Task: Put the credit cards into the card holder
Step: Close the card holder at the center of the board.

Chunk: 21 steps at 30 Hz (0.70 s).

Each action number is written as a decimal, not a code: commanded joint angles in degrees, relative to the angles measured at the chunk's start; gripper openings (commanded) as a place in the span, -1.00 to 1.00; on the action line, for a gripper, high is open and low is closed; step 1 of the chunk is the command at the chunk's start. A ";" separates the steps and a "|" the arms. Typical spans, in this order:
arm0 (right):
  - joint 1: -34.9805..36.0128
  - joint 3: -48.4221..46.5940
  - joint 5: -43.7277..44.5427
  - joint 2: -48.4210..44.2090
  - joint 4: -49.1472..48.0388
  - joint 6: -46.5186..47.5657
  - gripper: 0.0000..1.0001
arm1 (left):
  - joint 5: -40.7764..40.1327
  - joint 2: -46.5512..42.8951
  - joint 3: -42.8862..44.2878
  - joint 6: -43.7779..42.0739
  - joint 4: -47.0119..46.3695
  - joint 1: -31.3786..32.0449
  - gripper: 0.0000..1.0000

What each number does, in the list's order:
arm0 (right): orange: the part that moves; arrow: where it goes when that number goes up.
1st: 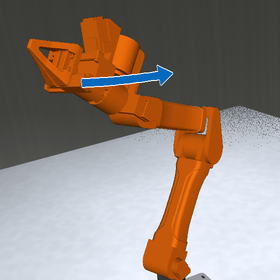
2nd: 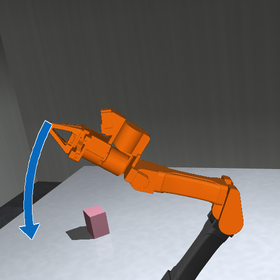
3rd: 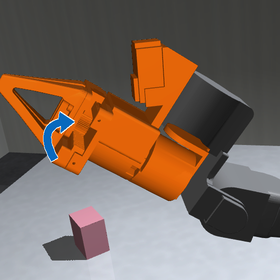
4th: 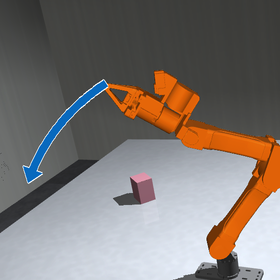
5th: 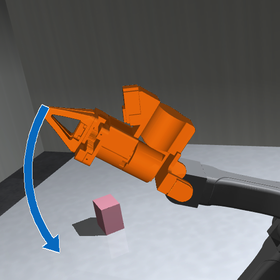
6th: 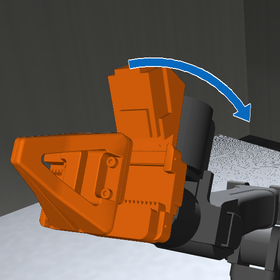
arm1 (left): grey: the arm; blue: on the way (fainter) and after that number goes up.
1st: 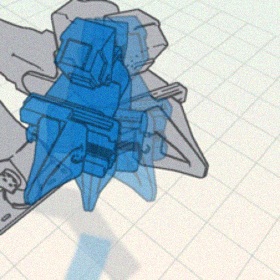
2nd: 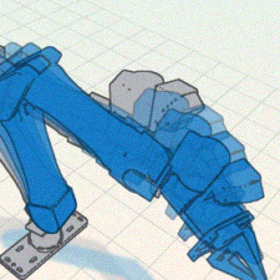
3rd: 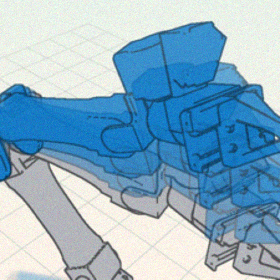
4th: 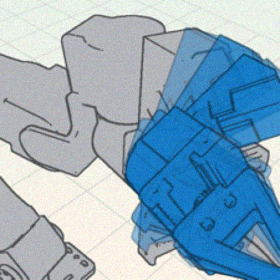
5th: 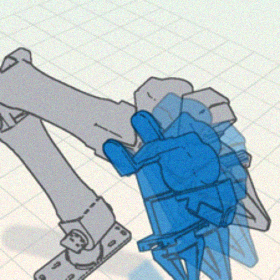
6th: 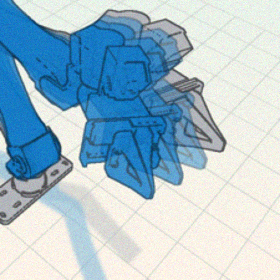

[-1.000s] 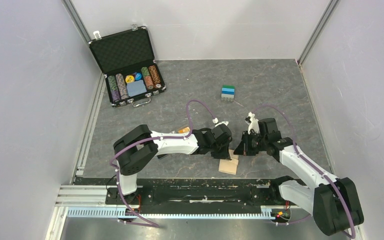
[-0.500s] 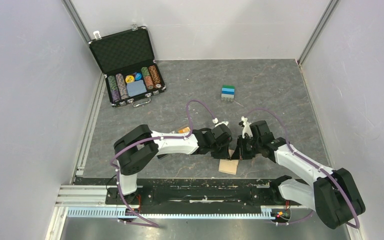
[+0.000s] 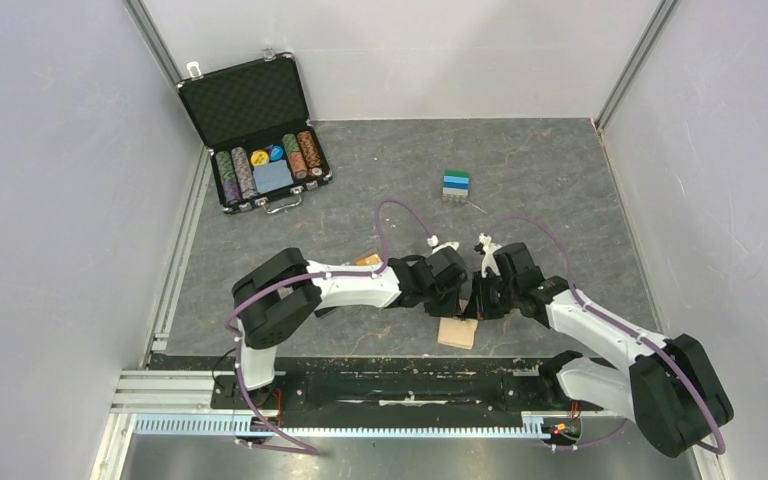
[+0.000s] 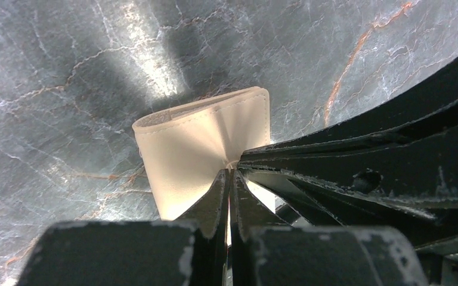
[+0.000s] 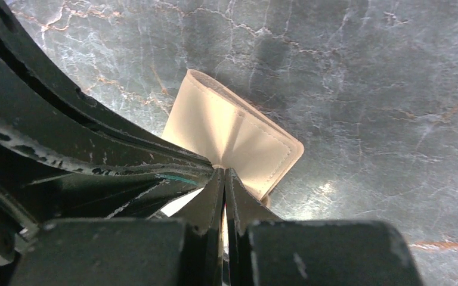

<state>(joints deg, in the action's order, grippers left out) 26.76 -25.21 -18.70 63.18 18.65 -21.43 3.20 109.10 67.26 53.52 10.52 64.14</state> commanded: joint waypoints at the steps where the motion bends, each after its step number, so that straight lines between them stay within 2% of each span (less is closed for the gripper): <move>1: 1.65 2.65 6.24 -0.70 5.56 0.96 -1.00 | -1.77 4.48 1.68 0.54 2.19 2.46 -0.95; 13: 6.35 6.46 10.79 -3.29 7.79 -2.63 -1.00 | -6.89 4.83 2.17 0.27 6.62 5.12 -0.96; 21: 6.46 -1.48 10.59 -5.09 10.01 -3.03 -1.00 | -6.12 -0.60 0.98 1.55 2.39 4.64 -0.96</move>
<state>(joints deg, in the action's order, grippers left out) 32.58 -23.77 -9.10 58.39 19.79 -24.14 -3.09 110.08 70.17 53.54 13.02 67.33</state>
